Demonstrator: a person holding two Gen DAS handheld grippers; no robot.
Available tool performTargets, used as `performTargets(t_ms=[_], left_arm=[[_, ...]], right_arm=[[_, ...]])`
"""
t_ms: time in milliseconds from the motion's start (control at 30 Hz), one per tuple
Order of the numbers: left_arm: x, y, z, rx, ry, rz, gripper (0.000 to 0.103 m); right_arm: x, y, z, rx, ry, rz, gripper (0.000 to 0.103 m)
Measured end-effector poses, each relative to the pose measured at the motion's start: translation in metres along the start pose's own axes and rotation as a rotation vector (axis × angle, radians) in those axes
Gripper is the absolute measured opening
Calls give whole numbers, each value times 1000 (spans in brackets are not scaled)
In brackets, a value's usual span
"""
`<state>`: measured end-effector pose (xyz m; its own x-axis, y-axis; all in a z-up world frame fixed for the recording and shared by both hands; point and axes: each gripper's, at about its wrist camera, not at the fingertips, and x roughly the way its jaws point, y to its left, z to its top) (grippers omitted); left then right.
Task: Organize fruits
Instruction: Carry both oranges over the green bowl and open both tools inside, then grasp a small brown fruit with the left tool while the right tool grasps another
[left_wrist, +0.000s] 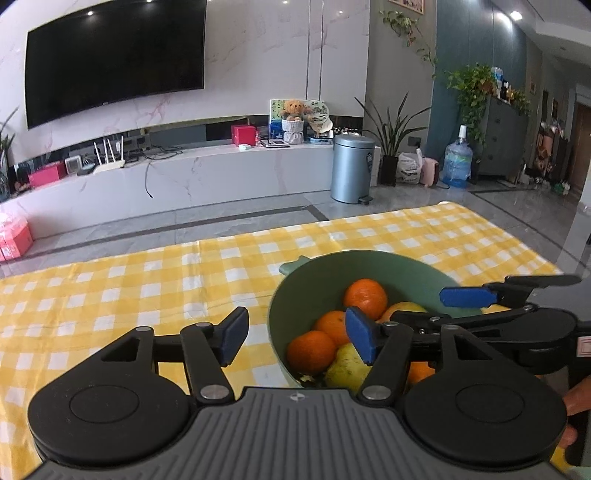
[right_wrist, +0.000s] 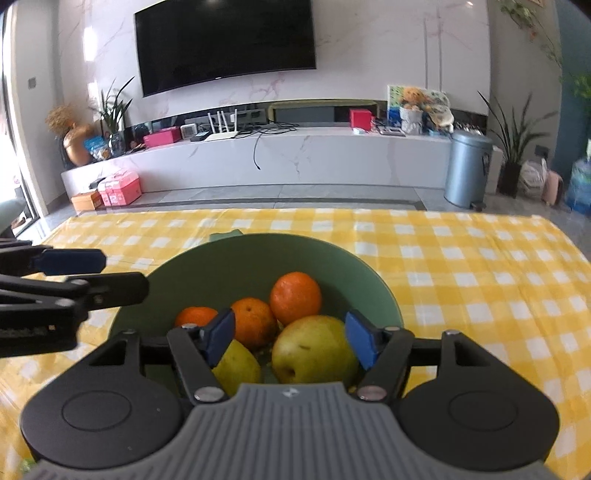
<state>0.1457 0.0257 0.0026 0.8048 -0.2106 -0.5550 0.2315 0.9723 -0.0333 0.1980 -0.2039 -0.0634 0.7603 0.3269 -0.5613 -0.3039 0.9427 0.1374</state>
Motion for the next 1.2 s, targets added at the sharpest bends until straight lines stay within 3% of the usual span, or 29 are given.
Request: performTargets(t_ms=[500,700,967,1200], left_arm=[[-39,0,-8,-30,49,-35,71],[-46,8,-22,-48,115,-66,71],[-52,4,-38,-24,248,-178,71],[-48,6,-57,-45,342,-187,68]], right_arm=[[-44,0,-9,84,-42,-36,69],[-61,5,-22,102,-43,-24,69],[-76,13,-44,111,39,-2,69],[-76,14,-55,146,123,28,65]])
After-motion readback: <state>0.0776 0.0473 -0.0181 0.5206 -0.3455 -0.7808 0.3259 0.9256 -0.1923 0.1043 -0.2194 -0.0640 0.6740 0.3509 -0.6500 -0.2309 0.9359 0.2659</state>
